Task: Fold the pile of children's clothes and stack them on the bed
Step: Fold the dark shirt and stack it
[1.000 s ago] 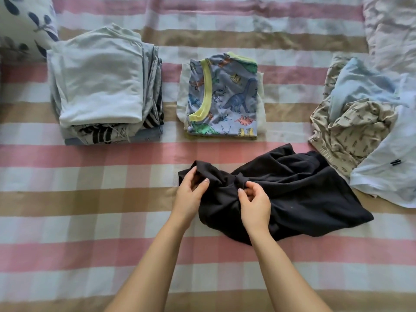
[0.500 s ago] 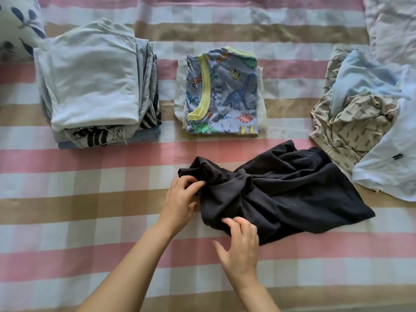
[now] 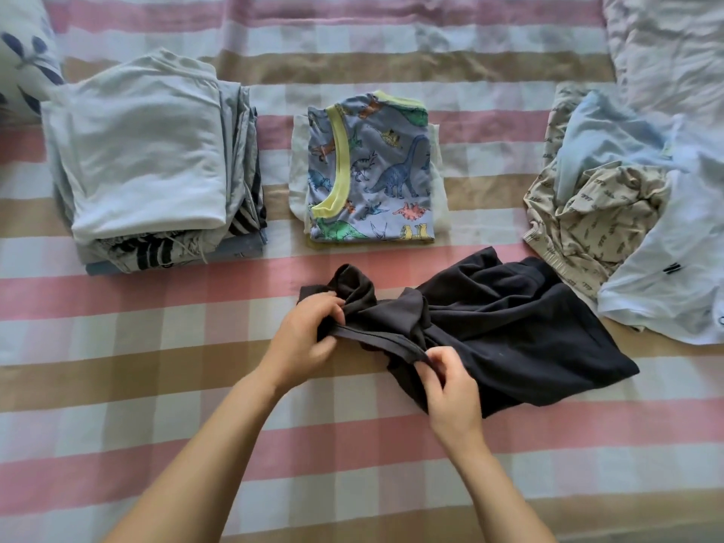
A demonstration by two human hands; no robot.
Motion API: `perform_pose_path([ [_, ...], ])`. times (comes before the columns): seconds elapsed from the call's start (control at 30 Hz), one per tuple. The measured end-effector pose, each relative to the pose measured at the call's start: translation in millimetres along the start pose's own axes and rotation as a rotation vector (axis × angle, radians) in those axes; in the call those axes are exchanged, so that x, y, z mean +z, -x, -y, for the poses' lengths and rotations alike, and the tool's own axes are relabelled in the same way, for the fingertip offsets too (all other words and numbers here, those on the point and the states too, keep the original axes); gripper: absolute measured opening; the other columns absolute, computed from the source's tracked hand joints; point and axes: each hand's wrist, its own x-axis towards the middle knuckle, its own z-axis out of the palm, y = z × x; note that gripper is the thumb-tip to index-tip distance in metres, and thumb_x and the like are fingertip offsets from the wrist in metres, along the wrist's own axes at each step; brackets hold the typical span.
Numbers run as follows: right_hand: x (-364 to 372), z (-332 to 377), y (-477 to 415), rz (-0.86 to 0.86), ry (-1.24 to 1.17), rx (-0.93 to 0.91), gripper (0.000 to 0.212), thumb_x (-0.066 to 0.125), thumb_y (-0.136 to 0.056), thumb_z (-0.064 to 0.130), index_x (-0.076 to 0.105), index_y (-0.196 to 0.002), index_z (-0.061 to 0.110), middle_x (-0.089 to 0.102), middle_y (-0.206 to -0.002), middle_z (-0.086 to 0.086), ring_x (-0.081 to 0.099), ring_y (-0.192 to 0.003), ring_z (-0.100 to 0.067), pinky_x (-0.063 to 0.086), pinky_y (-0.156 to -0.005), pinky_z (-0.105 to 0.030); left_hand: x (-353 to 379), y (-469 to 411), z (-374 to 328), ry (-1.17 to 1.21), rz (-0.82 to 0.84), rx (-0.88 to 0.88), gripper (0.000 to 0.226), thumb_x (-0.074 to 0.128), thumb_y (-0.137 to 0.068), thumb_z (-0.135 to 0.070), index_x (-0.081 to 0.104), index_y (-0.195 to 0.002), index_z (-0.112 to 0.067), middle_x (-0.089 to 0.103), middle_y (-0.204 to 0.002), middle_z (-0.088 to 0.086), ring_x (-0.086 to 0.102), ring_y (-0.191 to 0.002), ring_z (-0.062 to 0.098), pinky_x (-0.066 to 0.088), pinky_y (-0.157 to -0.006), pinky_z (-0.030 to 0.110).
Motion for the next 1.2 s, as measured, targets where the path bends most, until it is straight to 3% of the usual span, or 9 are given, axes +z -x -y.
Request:
perform_pose_path([
  [0.1, -36.2, 9.9, -9.5, 0.005, -0.187, -0.018, 0.018, 0.061, -0.087, 0.008, 0.058, -0.080, 0.024, 0.064, -0.071, 0.011, 0.060, -0.071, 0.000, 0.044, -0.063, -0.009, -8.3, -8.9, -20.8, 0.213, 0.032, -0.100, 0.014, 0.056, -0.072, -0.010, 0.053, -0.077, -0.023, 0.057, -0.076, -0.017, 0.054, -0.071, 0.005, 0.041, -0.067, 0.015],
  [0.27, -73.7, 5.2, -61.9, -0.052, -0.234, 0.083, 0.009, 0.065, -0.085, 0.013, 0.066, -0.081, 0.022, 0.068, -0.071, 0.010, 0.063, -0.066, 0.005, 0.046, -0.062, -0.007, -0.5, -53.3, -42.5, 0.372, -0.020, -0.152, 0.018, 0.064, -0.084, -0.007, 0.057, -0.080, -0.023, 0.059, -0.070, -0.007, 0.057, -0.066, 0.009, 0.048, -0.067, 0.026],
  [0.47, -71.9, -21.3, -123.5, -0.083, 0.062, 0.187, 0.007, 0.066, -0.084, 0.023, 0.066, -0.085, 0.016, 0.066, -0.078, 0.001, 0.064, -0.081, -0.019, 0.049, -0.075, -0.030, 35.6, -99.1, -31.4, 0.144, -0.126, -0.271, 0.016, 0.071, -0.080, -0.019, 0.064, -0.093, -0.014, 0.058, -0.071, -0.003, 0.051, -0.064, 0.009, 0.042, -0.064, 0.022],
  [0.6, -69.6, -26.3, -130.6, -0.056, 0.179, 0.193, 0.008, 0.062, -0.086, 0.029, 0.061, -0.081, 0.023, 0.062, -0.077, 0.006, 0.061, -0.082, -0.018, 0.046, -0.073, -0.030, 51.5, -104.0, -18.3, -0.111, -0.060, -0.313, 0.021, 0.067, -0.083, -0.023, 0.064, -0.099, -0.009, 0.057, -0.085, 0.009, 0.052, -0.087, 0.026, 0.031, -0.067, 0.025],
  [0.77, -79.7, -14.4, -91.4, -0.314, 0.029, 0.065, 0.008, 0.058, -0.088, 0.028, 0.060, -0.093, 0.022, 0.057, -0.089, 0.003, 0.055, -0.076, -0.008, 0.042, -0.069, -0.021, 49.3, -96.4, -15.2, -0.120, -0.193, -0.299, 0.033, 0.059, -0.089, -0.018, 0.060, -0.122, -0.015, 0.056, -0.117, 0.012, 0.042, -0.111, 0.034, 0.034, -0.100, 0.044],
  [0.9, -71.7, -13.3, -50.8, -0.332, 0.059, 0.084, 0.019, 0.070, -0.078, 0.030, 0.062, -0.092, 0.020, 0.054, -0.088, 0.006, 0.052, -0.084, -0.014, 0.044, -0.075, -0.029, 49.8, -96.8, -9.7, -0.022, 0.026, -0.282, 0.041, 0.056, -0.091, -0.020, 0.050, -0.132, -0.015, 0.053, -0.133, 0.004, 0.040, -0.127, 0.027, 0.026, -0.109, 0.051],
  [0.97, -62.4, -16.4, -40.3, -0.273, 0.198, 0.130, 0.025, 0.075, -0.073, 0.032, 0.066, -0.092, 0.018, 0.058, -0.091, 0.005, 0.050, -0.089, -0.015, 0.044, -0.075, -0.035, 51.9, -99.3, -10.9, -0.012, 0.071, -0.284, 0.039, 0.057, -0.091, -0.021, 0.052, -0.128, -0.013, 0.055, -0.129, 0.005, 0.043, -0.125, 0.027, 0.028, -0.107, 0.052],
  [1.07, -54.8, -17.6, -34.3, -0.283, 0.210, 0.158, 0.011, 0.073, -0.078, 0.023, 0.067, -0.084, 0.016, 0.061, -0.086, 0.006, 0.053, -0.086, -0.018, 0.044, -0.072, -0.036, 49.7, -99.1, -20.6, 0.010, 0.017, -0.263, 0.009, 0.060, -0.089, -0.020, 0.062, -0.096, -0.015, 0.063, -0.099, 0.004, 0.054, -0.102, 0.026, 0.037, -0.097, 0.050],
  [1.2, -66.1, -10.6, -31.5, -0.397, -0.023, 0.102, 0.012, 0.066, -0.083, 0.010, 0.060, -0.078, 0.019, 0.057, -0.079, 0.002, 0.056, -0.073, -0.018, 0.041, -0.065, -0.017, 32.0, -82.7, -33.8, 0.151, -0.107, -0.195, 0.018, 0.056, -0.091, -0.017, 0.049, -0.074, -0.016, 0.050, -0.074, -0.003, 0.047, -0.073, 0.009, 0.039, -0.070, 0.026],
])
